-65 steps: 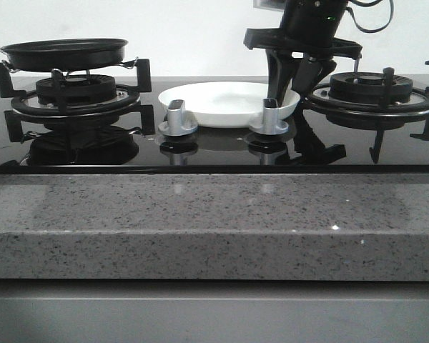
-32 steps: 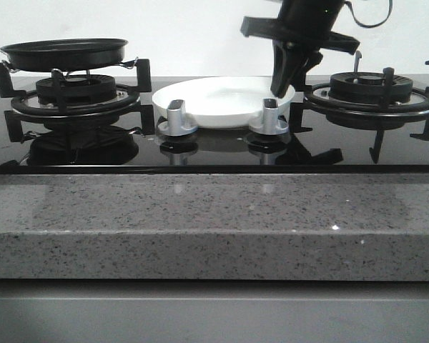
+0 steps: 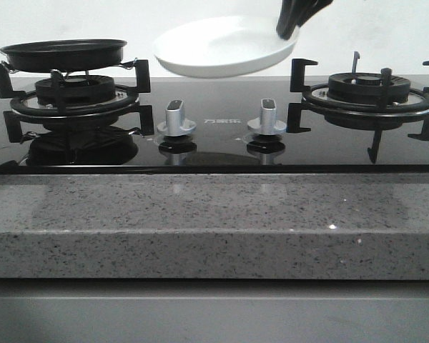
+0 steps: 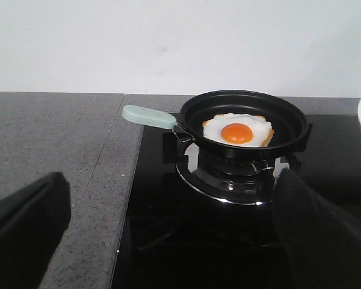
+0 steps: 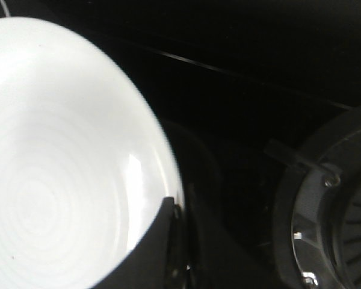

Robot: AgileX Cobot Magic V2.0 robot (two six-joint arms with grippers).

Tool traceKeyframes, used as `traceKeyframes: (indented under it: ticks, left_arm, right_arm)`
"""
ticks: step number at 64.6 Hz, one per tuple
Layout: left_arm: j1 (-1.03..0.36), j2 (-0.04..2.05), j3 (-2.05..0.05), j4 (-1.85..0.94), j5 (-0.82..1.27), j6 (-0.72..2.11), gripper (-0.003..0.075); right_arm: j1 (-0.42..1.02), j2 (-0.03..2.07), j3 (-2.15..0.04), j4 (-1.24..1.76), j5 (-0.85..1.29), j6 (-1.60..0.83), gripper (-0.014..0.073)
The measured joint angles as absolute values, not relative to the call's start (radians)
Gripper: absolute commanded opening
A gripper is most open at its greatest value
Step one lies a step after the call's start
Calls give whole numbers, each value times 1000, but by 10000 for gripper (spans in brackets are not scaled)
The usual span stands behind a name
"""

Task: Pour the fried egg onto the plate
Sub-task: 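Lift the white plate with the right gripper and move it beside the frying pan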

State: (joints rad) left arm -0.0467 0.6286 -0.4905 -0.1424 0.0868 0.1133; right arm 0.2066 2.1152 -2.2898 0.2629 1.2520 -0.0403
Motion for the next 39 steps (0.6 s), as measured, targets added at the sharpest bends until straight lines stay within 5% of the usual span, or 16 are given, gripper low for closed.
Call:
traceKeyframes:
  ticks: [18, 39]
  left_arm:
    - [-47, 629, -491, -142, 87, 113, 671]
    - [-47, 629, -491, -142, 87, 113, 671]
  right_arm:
    - [228, 1906, -1981, 286, 1232, -115, -60]
    - [237, 1661, -1480, 459, 941, -245, -60]
